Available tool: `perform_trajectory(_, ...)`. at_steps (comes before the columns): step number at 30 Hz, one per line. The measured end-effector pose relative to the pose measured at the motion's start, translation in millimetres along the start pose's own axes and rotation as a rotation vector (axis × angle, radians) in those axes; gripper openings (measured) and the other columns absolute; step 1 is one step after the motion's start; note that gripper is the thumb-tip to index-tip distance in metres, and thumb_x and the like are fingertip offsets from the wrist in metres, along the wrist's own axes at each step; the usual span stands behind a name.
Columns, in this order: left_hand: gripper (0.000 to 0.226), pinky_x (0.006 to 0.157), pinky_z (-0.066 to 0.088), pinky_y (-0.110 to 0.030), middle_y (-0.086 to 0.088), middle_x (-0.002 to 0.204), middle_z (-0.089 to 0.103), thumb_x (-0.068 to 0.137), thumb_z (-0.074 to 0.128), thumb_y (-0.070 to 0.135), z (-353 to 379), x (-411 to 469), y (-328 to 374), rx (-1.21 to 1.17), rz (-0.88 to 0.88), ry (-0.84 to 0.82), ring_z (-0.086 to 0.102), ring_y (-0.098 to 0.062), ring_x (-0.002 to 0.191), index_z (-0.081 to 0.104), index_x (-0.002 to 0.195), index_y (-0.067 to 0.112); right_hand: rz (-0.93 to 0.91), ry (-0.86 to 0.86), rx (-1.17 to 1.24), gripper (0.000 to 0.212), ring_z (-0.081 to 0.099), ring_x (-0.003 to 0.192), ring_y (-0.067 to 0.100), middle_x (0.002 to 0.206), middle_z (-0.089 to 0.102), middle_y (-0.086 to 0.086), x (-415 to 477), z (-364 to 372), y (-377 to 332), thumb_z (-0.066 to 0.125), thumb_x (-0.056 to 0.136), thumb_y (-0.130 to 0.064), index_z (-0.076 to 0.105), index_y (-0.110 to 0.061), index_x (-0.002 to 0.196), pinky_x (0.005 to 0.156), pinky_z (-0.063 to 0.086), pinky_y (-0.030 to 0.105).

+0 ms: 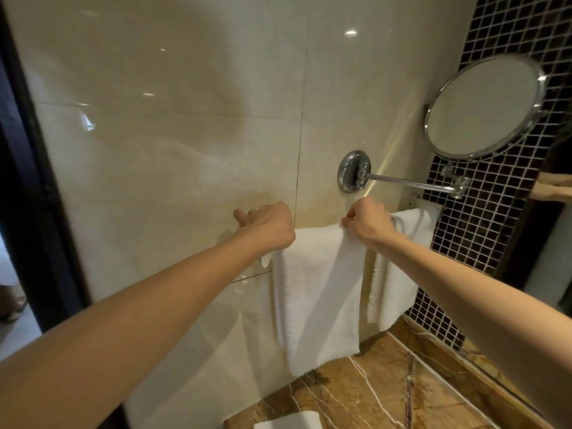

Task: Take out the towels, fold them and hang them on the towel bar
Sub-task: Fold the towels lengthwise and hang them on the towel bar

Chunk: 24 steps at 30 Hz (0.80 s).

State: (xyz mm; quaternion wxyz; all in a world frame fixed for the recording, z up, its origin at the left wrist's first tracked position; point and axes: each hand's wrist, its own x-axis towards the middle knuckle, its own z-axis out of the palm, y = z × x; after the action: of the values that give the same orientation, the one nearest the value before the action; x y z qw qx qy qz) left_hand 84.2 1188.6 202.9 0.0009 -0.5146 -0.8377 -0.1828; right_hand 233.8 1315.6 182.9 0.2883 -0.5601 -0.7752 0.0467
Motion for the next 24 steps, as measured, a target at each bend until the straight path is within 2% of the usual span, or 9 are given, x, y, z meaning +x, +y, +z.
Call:
perform_trajectory(2, 0.020, 0.084, 0.022, -0.036, -0.005, 0.088, 0.059, 0.074, 0.046, 0.003, 1.5, 0.5, -2.4, 0.024, 0.032, -0.007, 0.048, -0.033, 0.100, 0.060, 0.082, 0.014, -0.007, 0.013, -0.042, 0.018, 0.061, 0.094, 0.038, 0.099, 0.067, 0.017, 1.5, 2.5, 1.4, 0.063, 0.087, -0.027, 0.070, -0.011, 0.094, 0.069, 0.043, 0.034)
perform_trajectory(5, 0.026, 0.085, 0.024, -0.037, -0.004, 0.102, 0.064, 0.079, 0.049, 0.009, 2.2, -1.0, -5.4, 0.055, 0.074, 0.012, 0.046, -0.030, 0.102, 0.066, 0.093, 0.021, -0.041, 0.008, -0.075, 0.021, 0.062, 0.092, 0.038, 0.097, 0.068, 0.018, 3.1, 2.6, 3.5, 0.062, 0.088, -0.029, 0.072, -0.011, 0.094, 0.067, 0.041, 0.032)
perform_trajectory(9, 0.021, 0.090, 0.035, -0.036, -0.004, 0.109, 0.064, 0.090, 0.052, 0.021, 1.7, -8.6, -13.8, 0.082, 0.275, 0.183, 0.049, -0.029, 0.109, 0.070, 0.100, 0.019, -0.222, 0.043, -0.119, 0.024, 0.059, 0.095, 0.039, 0.101, 0.064, 0.018, -7.7, -3.5, 2.7, 0.054, 0.092, -0.024, 0.074, -0.012, 0.097, 0.073, 0.040, 0.034)
perform_trajectory(11, 0.025, 0.083, 0.041, -0.035, -0.006, 0.109, 0.062, 0.093, 0.049, 0.027, 4.9, -15.4, -17.1, 0.119, 0.453, 0.300, 0.053, -0.029, 0.105, 0.069, 0.099, 0.014, -0.388, 0.116, -0.056, 0.024, 0.057, 0.094, 0.038, 0.101, 0.062, 0.017, -21.6, -3.8, 3.1, 0.050, 0.091, -0.016, 0.072, -0.009, 0.099, 0.076, 0.043, 0.036)
perform_trajectory(12, 0.027, 0.074, 0.040, -0.033, -0.005, 0.109, 0.061, 0.094, 0.047, 0.030, 8.1, -18.5, -16.6, 0.164, 0.541, 0.350, 0.053, -0.029, 0.103, 0.069, 0.099, 0.014, -0.481, 0.146, -0.036, 0.026, 0.058, 0.094, 0.036, 0.104, 0.062, 0.016, -29.6, -2.3, 3.7, 0.048, 0.090, -0.014, 0.070, -0.008, 0.103, 0.079, 0.046, 0.039)
perform_trajectory(13, 0.029, 0.065, 0.034, -0.031, -0.004, 0.109, 0.060, 0.095, 0.046, 0.034, 12.9, -21.2, -15.3, 0.237, 0.622, 0.389, 0.054, -0.028, 0.101, 0.067, 0.099, 0.015, -0.565, 0.145, -0.037, 0.027, 0.059, 0.094, 0.035, 0.107, 0.063, 0.014, -37.7, 0.0, 4.0, 0.047, 0.091, -0.014, 0.068, -0.008, 0.107, 0.080, 0.047, 0.042)
perform_trajectory(15, 0.032, 0.063, 0.022, -0.030, -0.004, 0.109, 0.058, 0.097, 0.041, 0.039, 25.1, -22.3, -10.2, 0.397, 0.731, 0.372, 0.054, -0.028, 0.100, 0.061, 0.104, 0.015, -0.676, 0.080, -0.066, 0.028, 0.059, 0.095, 0.034, 0.107, 0.065, 0.013, -49.1, 7.2, 4.5, 0.044, 0.093, -0.019, 0.063, -0.007, 0.109, 0.080, 0.047, 0.045)
perform_trajectory(20, 0.030, 0.068, 0.029, -0.036, -0.007, 0.109, 0.059, 0.101, 0.034, 0.033, 38.8, -12.5, -4.8, 0.467, 0.699, 0.265, 0.057, -0.031, 0.098, 0.049, 0.117, 0.014, -0.678, 0.000, -0.001, 0.034, 0.059, 0.097, 0.030, 0.105, 0.066, 0.011, -45.0, 20.0, 1.9, 0.036, 0.100, -0.025, 0.061, -0.004, 0.107, 0.088, 0.044, 0.041)
perform_trajectory(24, 0.027, 0.062, 0.030, -0.033, -0.009, 0.107, 0.063, 0.101, 0.035, 0.031, 39.2, -6.9, -2.4, 0.398, 0.608, 0.234, 0.060, -0.032, 0.096, 0.053, 0.115, 0.017, -0.671, -0.067, 0.028, 0.035, 0.057, 0.086, 0.030, 0.095, 0.067, 0.012, -34.2, 21.9, 0.4, 0.034, 0.100, -0.024, 0.062, -0.004, 0.096, 0.081, 0.038, 0.033)
